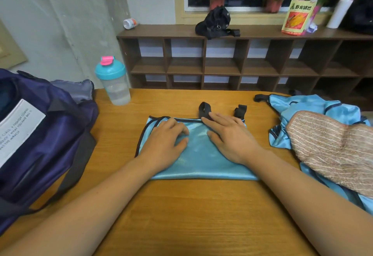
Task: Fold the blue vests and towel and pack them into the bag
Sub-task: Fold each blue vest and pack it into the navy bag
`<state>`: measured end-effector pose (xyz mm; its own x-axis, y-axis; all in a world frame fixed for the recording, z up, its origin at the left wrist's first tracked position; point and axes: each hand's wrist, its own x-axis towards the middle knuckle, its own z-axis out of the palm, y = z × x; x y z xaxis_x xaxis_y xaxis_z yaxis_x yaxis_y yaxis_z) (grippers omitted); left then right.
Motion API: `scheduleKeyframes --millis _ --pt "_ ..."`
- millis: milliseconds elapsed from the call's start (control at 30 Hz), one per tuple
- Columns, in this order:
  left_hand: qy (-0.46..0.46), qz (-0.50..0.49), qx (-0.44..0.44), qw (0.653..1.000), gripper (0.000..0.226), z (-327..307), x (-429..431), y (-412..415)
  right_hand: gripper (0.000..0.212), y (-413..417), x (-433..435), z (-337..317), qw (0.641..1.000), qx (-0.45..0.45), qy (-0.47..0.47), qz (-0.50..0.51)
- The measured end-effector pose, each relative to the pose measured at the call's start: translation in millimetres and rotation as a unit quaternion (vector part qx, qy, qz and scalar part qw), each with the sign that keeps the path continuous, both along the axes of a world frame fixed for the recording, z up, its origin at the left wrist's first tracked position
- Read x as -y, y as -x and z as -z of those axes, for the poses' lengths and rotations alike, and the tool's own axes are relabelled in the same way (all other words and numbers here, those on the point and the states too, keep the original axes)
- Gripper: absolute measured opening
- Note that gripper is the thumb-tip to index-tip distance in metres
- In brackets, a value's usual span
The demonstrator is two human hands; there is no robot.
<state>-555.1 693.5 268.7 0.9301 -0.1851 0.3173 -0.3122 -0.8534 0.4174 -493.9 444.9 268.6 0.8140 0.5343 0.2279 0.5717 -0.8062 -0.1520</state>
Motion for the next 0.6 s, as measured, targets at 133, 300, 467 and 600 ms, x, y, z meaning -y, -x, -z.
scheduleKeyframes --millis 133,300,467,600 --pt "0.023 -0.021 0.0 1.0 0.015 -3 -11 -3 0.058 1 3 -2 1.0 -0.002 0.002 0.021" --pt "0.049 -0.141 0.018 0.989 0.021 -17 -31 -6 0.062 6 10 -12 0.998 0.042 -0.035 0.016" --pt "0.036 -0.265 -0.093 0.959 0.054 -30 -52 -7 0.051 8 21 -17 0.995 0.068 -0.068 0.013" --pt "-0.026 -0.277 -0.197 0.94 0.058 -38 -61 -8 0.043 4 26 -17 0.993 0.079 -0.092 0.011"
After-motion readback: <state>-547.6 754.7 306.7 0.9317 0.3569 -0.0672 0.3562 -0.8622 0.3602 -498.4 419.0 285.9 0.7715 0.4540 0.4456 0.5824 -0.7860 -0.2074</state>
